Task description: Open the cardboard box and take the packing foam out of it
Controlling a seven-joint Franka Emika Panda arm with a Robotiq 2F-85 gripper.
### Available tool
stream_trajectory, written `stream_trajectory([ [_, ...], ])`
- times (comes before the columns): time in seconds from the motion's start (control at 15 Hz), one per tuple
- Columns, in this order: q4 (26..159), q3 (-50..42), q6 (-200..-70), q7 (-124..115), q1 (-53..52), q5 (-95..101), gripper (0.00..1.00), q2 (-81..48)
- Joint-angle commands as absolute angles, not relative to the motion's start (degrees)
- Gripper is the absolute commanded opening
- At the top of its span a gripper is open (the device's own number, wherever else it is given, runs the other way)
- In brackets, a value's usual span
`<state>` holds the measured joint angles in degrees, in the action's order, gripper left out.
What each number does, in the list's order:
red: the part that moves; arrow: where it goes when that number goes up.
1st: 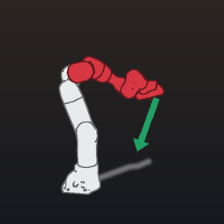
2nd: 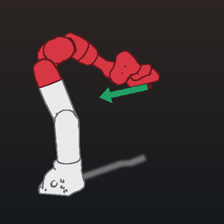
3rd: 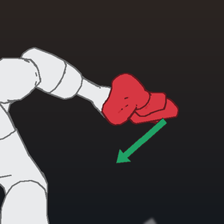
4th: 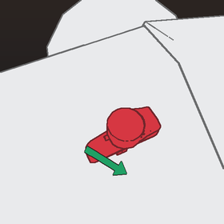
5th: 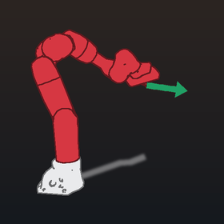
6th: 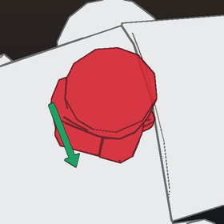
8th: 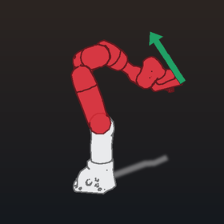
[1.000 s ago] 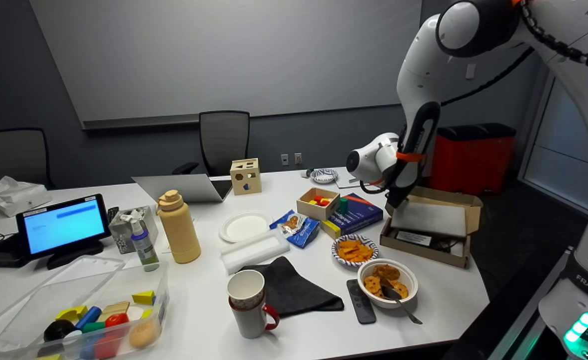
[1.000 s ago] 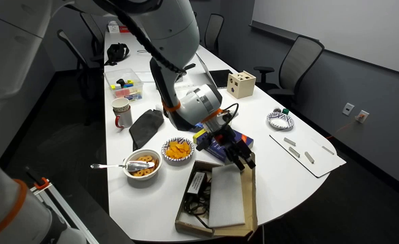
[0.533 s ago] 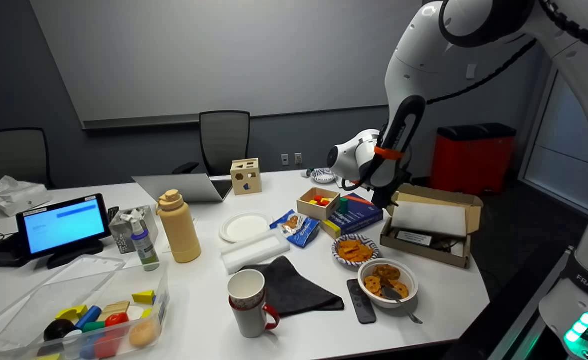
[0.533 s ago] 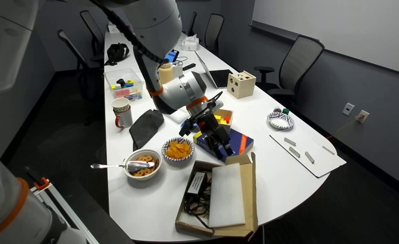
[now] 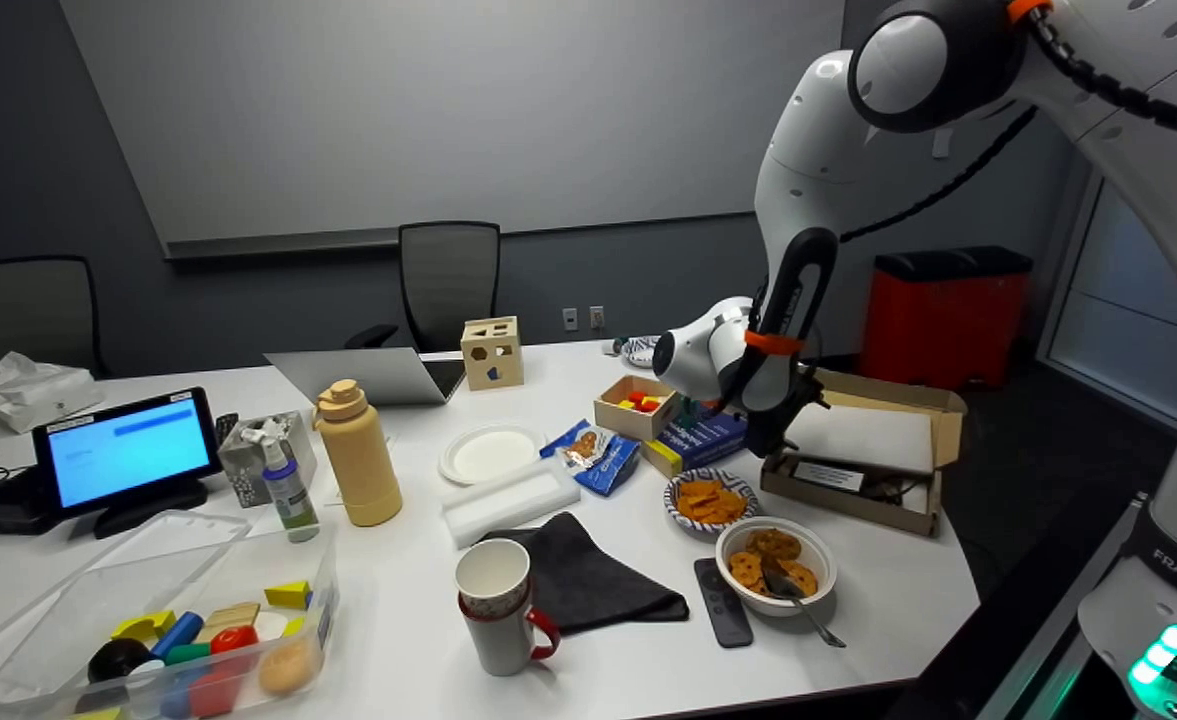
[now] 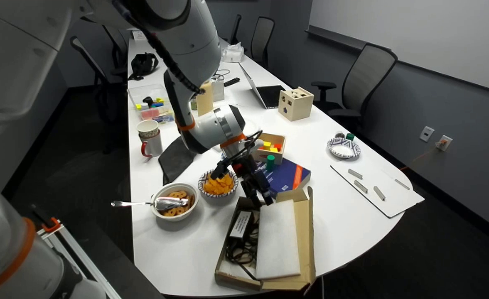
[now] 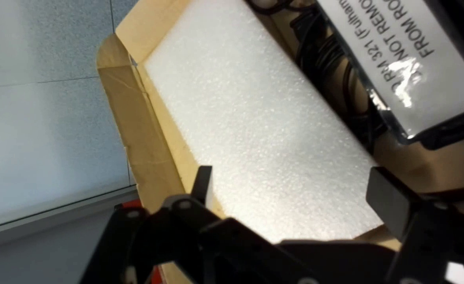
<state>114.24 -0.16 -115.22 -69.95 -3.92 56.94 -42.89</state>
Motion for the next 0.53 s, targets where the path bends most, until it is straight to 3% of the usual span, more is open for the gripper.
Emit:
stream_trajectory([
  [0.0,111.9,-1.3,-118.7,-71.8,-4.6,56.8,1.00,-46.1],
  [0.47,108.4,-1.5,-119.4,-71.2,-4.9,56.0,1.00,-48.3],
])
